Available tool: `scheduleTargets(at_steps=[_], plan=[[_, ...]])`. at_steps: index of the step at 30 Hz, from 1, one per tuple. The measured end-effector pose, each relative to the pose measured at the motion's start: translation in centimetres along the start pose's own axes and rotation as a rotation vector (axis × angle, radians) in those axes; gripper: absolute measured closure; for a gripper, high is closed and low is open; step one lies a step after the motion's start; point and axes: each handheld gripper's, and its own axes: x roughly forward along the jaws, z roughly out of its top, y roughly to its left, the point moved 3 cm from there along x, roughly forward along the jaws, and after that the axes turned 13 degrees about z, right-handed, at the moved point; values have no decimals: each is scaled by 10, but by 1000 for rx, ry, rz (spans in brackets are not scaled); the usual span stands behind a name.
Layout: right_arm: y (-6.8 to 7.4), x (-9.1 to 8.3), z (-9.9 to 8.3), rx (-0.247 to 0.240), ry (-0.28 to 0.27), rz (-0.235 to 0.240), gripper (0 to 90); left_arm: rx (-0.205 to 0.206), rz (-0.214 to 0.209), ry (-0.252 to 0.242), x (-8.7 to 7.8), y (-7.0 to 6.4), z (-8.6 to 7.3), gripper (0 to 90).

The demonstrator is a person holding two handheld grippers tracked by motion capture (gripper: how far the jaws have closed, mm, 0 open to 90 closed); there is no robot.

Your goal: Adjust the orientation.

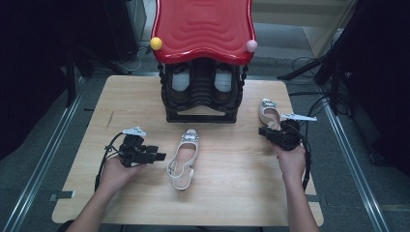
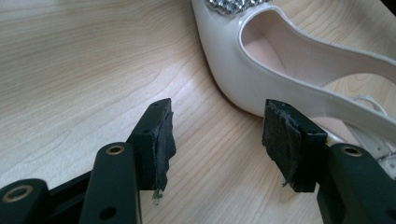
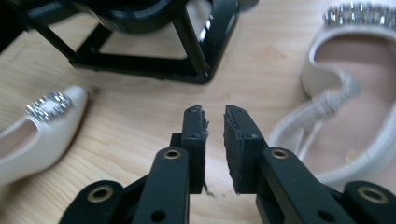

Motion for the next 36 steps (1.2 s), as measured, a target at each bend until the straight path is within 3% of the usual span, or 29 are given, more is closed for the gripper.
scheduleTargets(at_steps=[5,14,17,20,28,32,36], plan=[[5,-1,14,-4,-11,1,726,10,17,22,-1,0,-7,434],[-7,5,30,2,-11,-3,648,2,32,25,-6,-1,-19,434],[-11,6,38,-10,-5,-18,629,-3,32,19,-9,0,-22,434],[-16,7,48,-31,36,-71,621,-4,35,18,-12,0,-26,434],[-43,8,56,36,0,-88,621,-24,53,14,-19,5,-34,434],[-56,14,48,77,25,-139,621,-27,62,17,-19,6,-36,434],[-67,23,37,127,21,-133,661,-28,61,14,-19,5,-36,434]])
